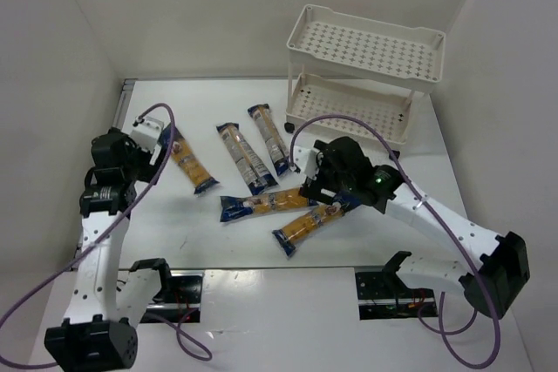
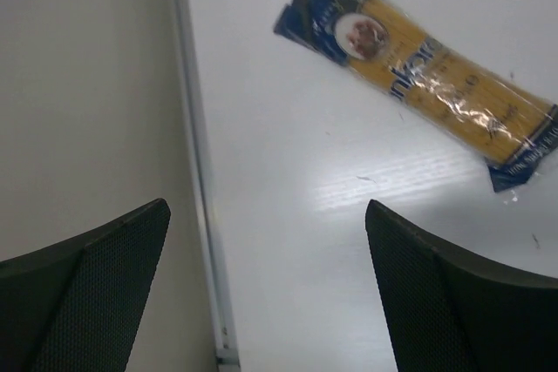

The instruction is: Place and organize the pasta boxes and bags onto the shelf

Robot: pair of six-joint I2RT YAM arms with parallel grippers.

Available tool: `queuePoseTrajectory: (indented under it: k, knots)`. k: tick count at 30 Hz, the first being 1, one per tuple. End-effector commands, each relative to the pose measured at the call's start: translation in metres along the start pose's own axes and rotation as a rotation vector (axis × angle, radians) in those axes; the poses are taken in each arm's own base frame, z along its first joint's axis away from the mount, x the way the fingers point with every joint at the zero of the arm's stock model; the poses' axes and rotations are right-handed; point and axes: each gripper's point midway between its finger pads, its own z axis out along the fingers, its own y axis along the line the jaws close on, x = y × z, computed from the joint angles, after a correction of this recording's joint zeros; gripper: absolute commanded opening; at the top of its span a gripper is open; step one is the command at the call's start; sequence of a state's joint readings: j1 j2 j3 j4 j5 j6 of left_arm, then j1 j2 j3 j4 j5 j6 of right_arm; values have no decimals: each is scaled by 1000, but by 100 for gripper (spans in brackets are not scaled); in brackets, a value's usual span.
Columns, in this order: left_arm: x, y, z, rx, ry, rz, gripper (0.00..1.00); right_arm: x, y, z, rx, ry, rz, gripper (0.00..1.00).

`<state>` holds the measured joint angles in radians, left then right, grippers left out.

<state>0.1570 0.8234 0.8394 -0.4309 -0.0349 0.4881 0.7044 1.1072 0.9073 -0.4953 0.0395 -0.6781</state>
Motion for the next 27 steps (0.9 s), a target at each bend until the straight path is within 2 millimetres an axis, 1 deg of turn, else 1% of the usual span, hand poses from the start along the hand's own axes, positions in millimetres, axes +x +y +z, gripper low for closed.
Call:
queuePoseTrajectory:
  k: [1,2,3,4,5,6,7,8,9,10,12,13,14,15,16,17,18,19,21,22,23,25,27]
  knots:
    - [17,-14,0,51,154,-191,100,-16,51,-1,-274,-44,29,99]
    - [16,-17,3,80,165,-182,100,-13,61,5,-320,-31,-6,99]
    - [16,-26,12,117,187,-249,100,-7,67,10,-340,-24,-19,99]
    - [2,-26,14,142,160,-283,100,-5,74,14,-357,-22,-48,99]
    - [-6,-31,17,176,150,-330,100,-6,82,17,-381,-36,-99,99]
    - [-17,-42,23,243,129,-377,100,-1,85,25,-384,-36,-116,100]
    - [-23,-44,25,259,119,-476,100,0,87,27,-389,-47,-132,100]
    - [-27,-39,29,259,100,-537,100,2,95,33,-418,-48,-168,100]
    - [-29,-41,28,278,96,-581,100,3,97,35,-433,-49,-190,100]
    - [-34,-46,29,323,84,-628,100,8,104,38,-453,-39,-217,100]
    - [-21,-59,32,351,115,-637,100,17,117,43,-517,-32,-281,100]
    - [-16,-64,32,364,127,-641,100,27,123,42,-546,-5,-302,100]
    - [-8,-64,34,344,150,-642,100,28,125,44,-559,-10,-319,100]
    - [-2,-65,35,333,166,-642,100,34,131,44,-588,-1,-365,100]
    - [6,-67,35,322,183,-643,100,42,133,45,-588,20,-378,100]
    - [8,-64,36,302,188,-628,100,45,133,49,-578,25,-381,100]
    - [11,-63,34,294,188,-633,100,54,136,52,-584,41,-401,100]
    - [11,-63,34,294,188,-633,100,60,136,58,-579,62,-415,100]
    - [11,-59,33,283,181,-637,100,61,136,69,-565,57,-432,100]
    - [12,-57,33,276,182,-643,100,67,138,74,-573,80,-433,98]
    - [12,-57,33,276,182,-643,100,69,142,75,-589,81,-429,99]
    - [10,-56,31,273,172,-641,100,63,141,79,-594,71,-427,100]
    - [9,-55,29,270,163,-639,100,71,145,82,-611,101,-426,99]
